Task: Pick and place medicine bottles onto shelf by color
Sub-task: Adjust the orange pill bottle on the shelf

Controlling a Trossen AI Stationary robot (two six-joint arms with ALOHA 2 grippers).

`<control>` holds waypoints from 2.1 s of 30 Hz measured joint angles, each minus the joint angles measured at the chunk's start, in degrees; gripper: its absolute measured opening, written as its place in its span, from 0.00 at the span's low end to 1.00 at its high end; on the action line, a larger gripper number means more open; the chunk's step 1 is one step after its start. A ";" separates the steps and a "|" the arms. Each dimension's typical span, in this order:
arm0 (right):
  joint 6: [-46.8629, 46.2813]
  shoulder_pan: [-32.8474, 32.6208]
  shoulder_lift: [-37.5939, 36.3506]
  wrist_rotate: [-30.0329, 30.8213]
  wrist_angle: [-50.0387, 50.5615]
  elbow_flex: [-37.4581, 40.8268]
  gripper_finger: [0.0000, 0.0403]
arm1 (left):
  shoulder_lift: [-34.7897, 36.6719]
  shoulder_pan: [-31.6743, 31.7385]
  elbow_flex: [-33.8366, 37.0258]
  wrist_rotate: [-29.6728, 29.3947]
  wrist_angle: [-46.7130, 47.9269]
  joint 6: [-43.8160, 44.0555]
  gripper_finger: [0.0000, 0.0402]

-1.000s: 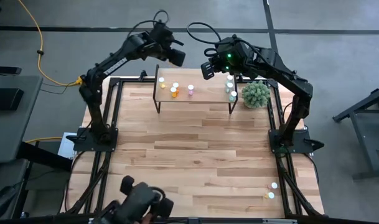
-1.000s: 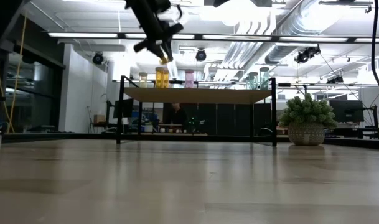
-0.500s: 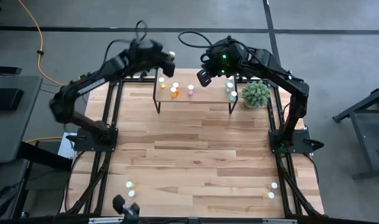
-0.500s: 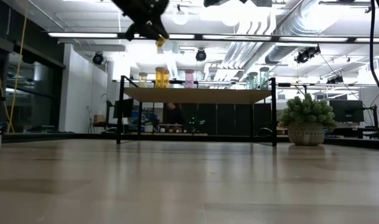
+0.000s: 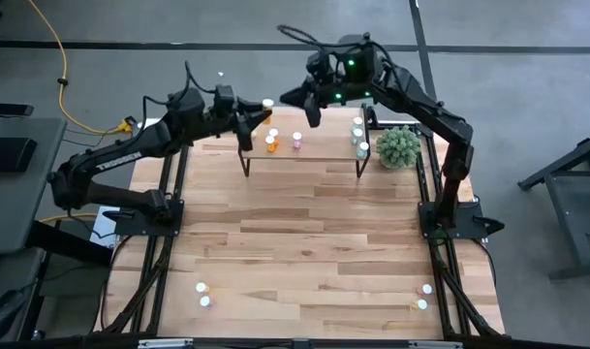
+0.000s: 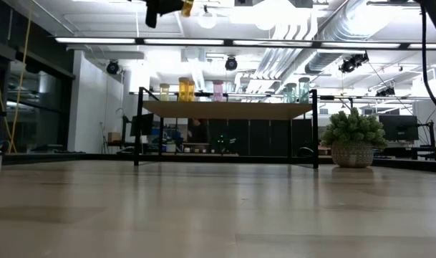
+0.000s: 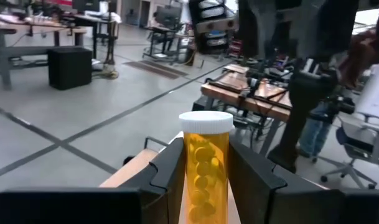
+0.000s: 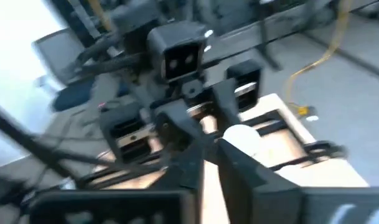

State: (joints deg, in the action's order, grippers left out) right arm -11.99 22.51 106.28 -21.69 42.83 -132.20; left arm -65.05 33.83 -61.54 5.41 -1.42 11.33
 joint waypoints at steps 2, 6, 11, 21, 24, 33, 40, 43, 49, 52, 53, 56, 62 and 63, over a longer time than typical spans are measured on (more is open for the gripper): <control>-0.03 -0.20 0.59 -2.76 -0.68 0.02 0.17 | 0.24 -0.82 0.00 0.01 0.07 -0.65 0.25; 4.27 -1.75 1.50 -2.14 -0.77 -0.04 0.39 | 0.45 -2.43 0.00 0.04 0.12 -1.04 0.25; 9.84 -3.61 3.72 5.04 -0.85 0.02 0.63 | 0.41 -3.94 0.00 -0.75 0.42 -1.06 0.25; 10.54 -3.60 4.41 5.68 -1.11 0.02 0.67 | 0.34 -5.98 0.00 -1.38 0.30 -6.53 0.25; 10.56 -3.36 4.41 5.23 -1.09 0.00 0.62 | 0.35 -6.80 0.00 -3.66 0.27 -11.65 0.25; 10.69 -3.27 4.41 8.17 -0.46 -0.02 0.48 | 0.34 -7.39 0.00 -13.00 0.21 -19.66 0.25; 10.54 -3.42 4.39 9.51 -0.68 -0.04 0.46 | -0.31 -7.37 -0.02 -13.20 -0.59 -23.96 0.25; 10.36 -3.55 4.61 9.46 -0.79 -0.09 0.45 | -0.42 -7.37 -0.04 -13.19 -2.57 -24.08 0.25; 9.39 -3.54 4.94 10.29 -0.75 -0.11 0.45 | -1.01 -7.59 -0.04 -14.03 -2.75 -25.52 0.25; 9.35 -3.55 4.79 10.14 -0.76 -0.11 0.45 | -0.97 -7.61 -0.04 -14.12 -2.90 -25.50 0.25; 9.38 -3.55 4.79 10.17 -0.76 -0.11 0.45 | -0.97 -7.61 -0.04 -14.12 -2.90 -25.48 0.25; 9.40 -3.57 4.79 10.19 -0.76 -0.11 0.45 | -0.97 -7.61 -0.04 -14.12 -2.90 -25.46 0.25; 9.42 -3.62 4.76 10.36 -0.74 -0.11 0.35 | -0.97 -7.61 -0.04 -14.18 -2.85 -25.02 0.25; 9.43 -3.62 4.76 10.38 -0.74 -0.11 0.33 | -0.97 -7.61 -0.04 -14.23 -2.85 -25.01 0.25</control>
State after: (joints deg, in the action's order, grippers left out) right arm -2.56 18.90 111.04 -11.31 42.09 -132.31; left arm -66.02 26.22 -61.58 -8.82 -4.27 -13.68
